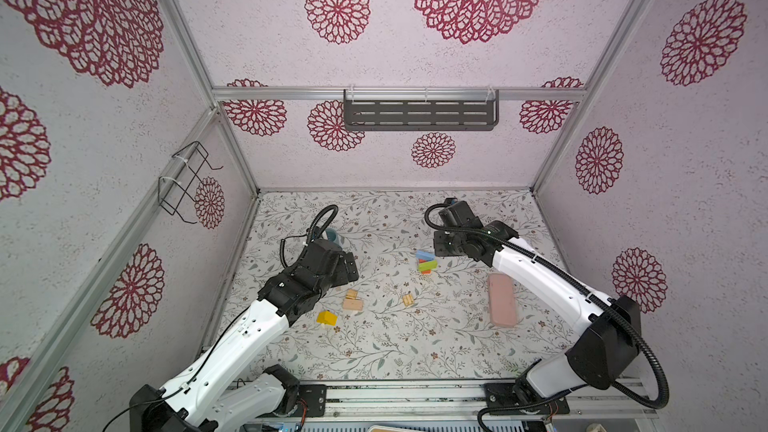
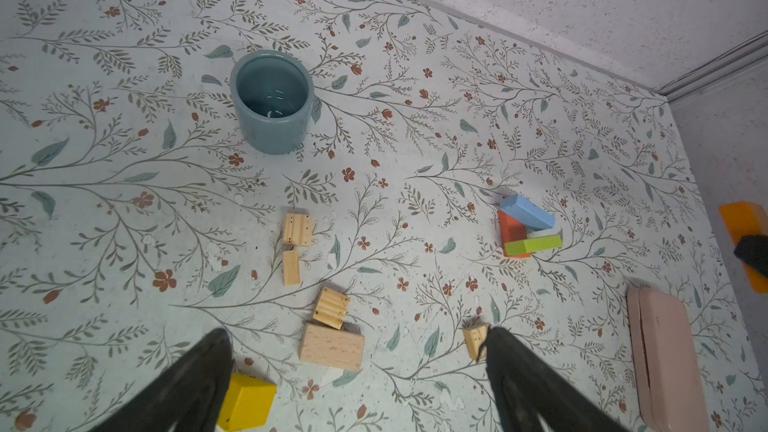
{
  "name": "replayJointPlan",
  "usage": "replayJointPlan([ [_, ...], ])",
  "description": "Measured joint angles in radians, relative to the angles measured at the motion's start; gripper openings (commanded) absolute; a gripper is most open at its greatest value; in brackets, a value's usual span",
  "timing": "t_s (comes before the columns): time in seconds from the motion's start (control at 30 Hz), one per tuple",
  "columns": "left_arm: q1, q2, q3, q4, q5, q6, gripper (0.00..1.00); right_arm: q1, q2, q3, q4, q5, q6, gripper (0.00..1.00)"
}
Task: Build the wood block tower
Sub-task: 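Lift the orange block with the right gripper and carry it over the stack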
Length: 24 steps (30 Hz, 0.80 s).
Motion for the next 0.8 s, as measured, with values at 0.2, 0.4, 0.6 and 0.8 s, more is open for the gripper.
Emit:
replayJointPlan([
  [0.2,0.013,0.0,0.0,0.024,-0.008,0.004,0.97,-0.021,0.045,-0.011,0.058,-0.054,-0.016,0.19],
  [0.4,0.031,0.006,0.0,0.048,-0.003,0.008,0.97,-0.038,0.135,-0.01,0.085,-0.079,-0.016,0.19],
  [0.6,0.04,0.029,-0.019,0.068,0.006,0.008,0.97,-0.039,0.162,-0.01,0.088,-0.102,-0.015,0.18],
  [0.8,0.043,0.027,-0.026,0.065,0.02,0.01,0.97,-0.039,0.164,-0.01,0.087,-0.104,-0.016,0.18],
])
